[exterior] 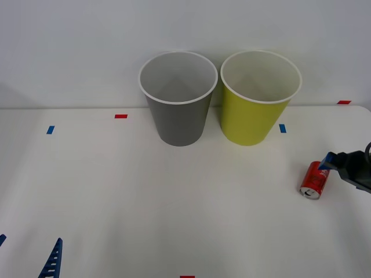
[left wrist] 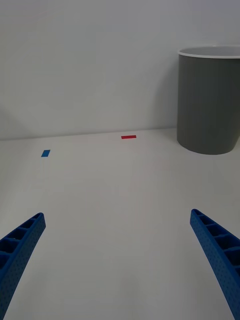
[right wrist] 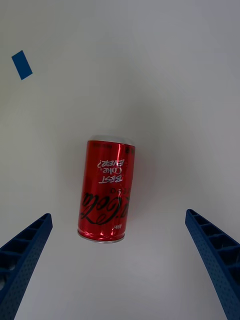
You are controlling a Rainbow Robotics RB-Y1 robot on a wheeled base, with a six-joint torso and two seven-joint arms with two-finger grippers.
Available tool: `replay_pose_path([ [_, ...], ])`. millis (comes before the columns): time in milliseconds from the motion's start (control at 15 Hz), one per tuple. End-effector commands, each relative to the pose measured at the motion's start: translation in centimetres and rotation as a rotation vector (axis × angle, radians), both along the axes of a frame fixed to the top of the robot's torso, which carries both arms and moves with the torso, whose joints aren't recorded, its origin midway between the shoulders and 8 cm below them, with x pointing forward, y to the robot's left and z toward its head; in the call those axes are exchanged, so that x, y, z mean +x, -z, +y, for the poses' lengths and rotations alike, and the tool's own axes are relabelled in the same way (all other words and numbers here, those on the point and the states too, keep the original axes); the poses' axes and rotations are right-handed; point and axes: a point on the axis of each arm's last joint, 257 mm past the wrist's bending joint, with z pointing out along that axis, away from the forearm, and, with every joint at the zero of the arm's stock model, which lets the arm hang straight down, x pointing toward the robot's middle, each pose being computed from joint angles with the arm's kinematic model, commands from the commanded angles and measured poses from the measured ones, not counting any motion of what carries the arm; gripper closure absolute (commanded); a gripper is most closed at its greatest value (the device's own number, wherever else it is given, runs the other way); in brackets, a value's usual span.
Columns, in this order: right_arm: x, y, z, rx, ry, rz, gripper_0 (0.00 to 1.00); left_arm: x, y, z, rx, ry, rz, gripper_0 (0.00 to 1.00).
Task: Put cans in the gray bin and PET bottles in the light green bin.
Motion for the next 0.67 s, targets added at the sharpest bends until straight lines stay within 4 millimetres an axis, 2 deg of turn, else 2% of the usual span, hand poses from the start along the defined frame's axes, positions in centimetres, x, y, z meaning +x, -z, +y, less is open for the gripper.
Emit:
replay_pose_path([
  [67, 1.0, 1.3, 0.5, 0.048, -0.017, 0.066, 0.07, 0.0, 0.0, 0.0, 0.000, 0.000, 0.000, 0.00],
  [333, 1.9, 2.9, 0.1, 0.042, -0.019, 0.141, 0.08, 0.0, 0.0, 0.0, 0.000, 0.000, 0.000, 0.00],
  [533, 3.6, 3.5, 0.9, 0.113, -0.032, 0.151, 0.08, 0.0, 0.0, 0.0, 0.000, 0.000, 0.000, 0.00],
  [667, 4.1, 4.2, 0.5, 0.145, -0.024, 0.169, 0.07, 0.0, 0.0, 0.0, 0.000, 0.000, 0.000, 0.00],
])
